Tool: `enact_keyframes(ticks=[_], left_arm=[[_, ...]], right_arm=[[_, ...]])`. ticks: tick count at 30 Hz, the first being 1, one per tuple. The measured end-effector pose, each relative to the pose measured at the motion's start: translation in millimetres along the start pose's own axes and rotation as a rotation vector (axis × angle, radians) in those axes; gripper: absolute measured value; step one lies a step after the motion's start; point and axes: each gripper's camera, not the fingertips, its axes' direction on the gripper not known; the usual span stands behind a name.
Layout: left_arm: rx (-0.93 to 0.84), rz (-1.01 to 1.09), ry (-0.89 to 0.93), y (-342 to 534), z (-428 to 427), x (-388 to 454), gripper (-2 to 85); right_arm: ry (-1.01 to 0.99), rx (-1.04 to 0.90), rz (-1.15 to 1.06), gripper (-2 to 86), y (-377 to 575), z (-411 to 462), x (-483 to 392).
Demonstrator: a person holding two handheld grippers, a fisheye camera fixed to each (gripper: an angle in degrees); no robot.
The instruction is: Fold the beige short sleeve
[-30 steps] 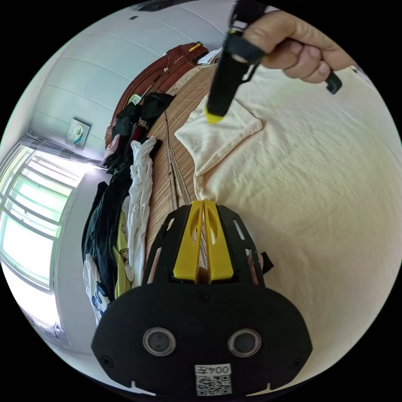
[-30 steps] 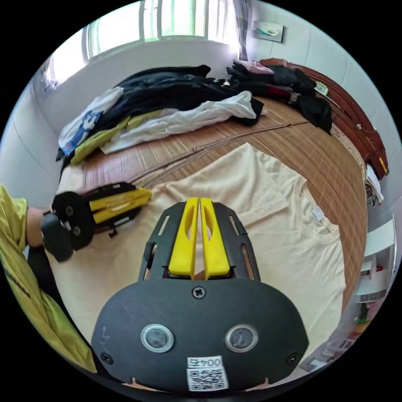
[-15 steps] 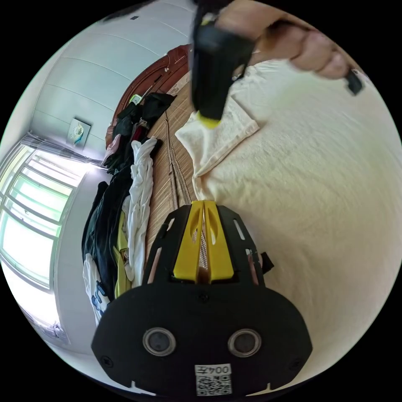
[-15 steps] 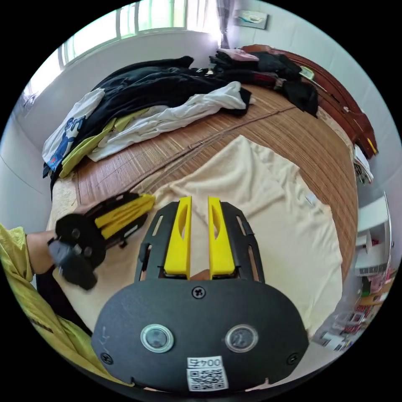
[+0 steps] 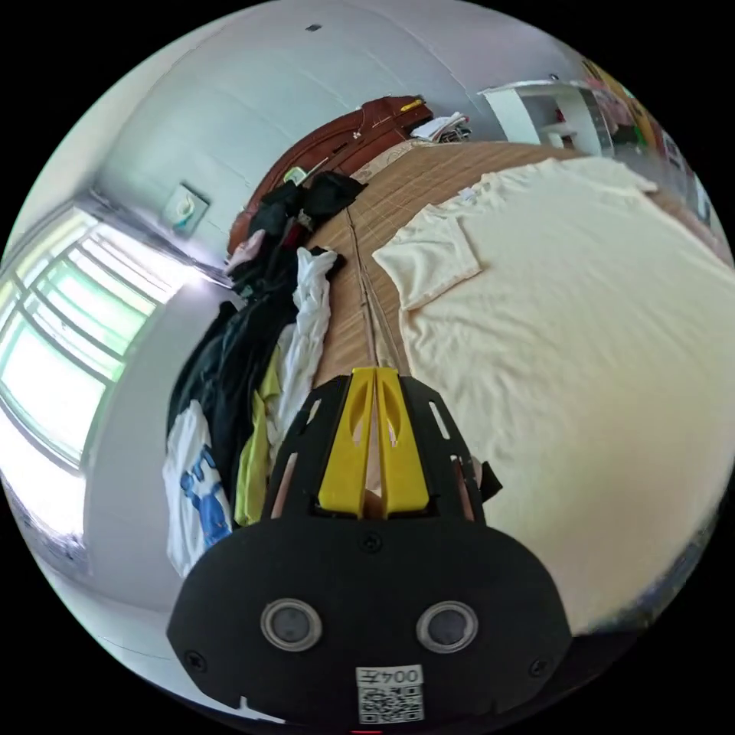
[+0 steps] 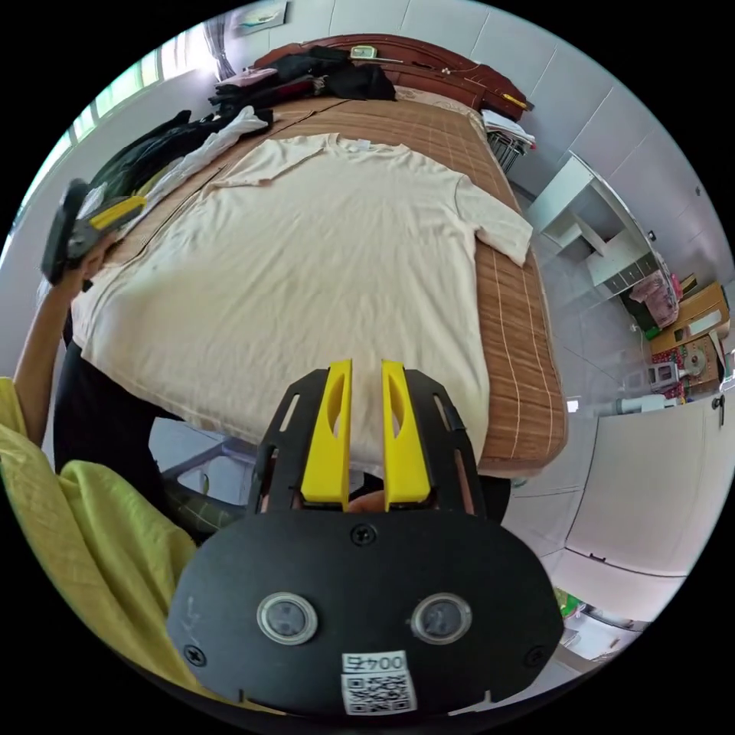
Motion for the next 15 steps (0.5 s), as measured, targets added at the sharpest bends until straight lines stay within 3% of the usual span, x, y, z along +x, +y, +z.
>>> enact_keyframes(ticks=[7, 15], left_arm=[[-0.1, 0.041, 0.162, 68.3, -17.5, 52.4, 0.9], [0.006, 0.068, 0.092, 80.0, -21.1, 67.4, 0.9]], right_arm=[[-0.061, 0.078, 0.054, 6.6, 54.9, 23.9, -1.5], [-0.077, 0.182, 0.097, 6.6, 110.7, 45.0, -5.9]])
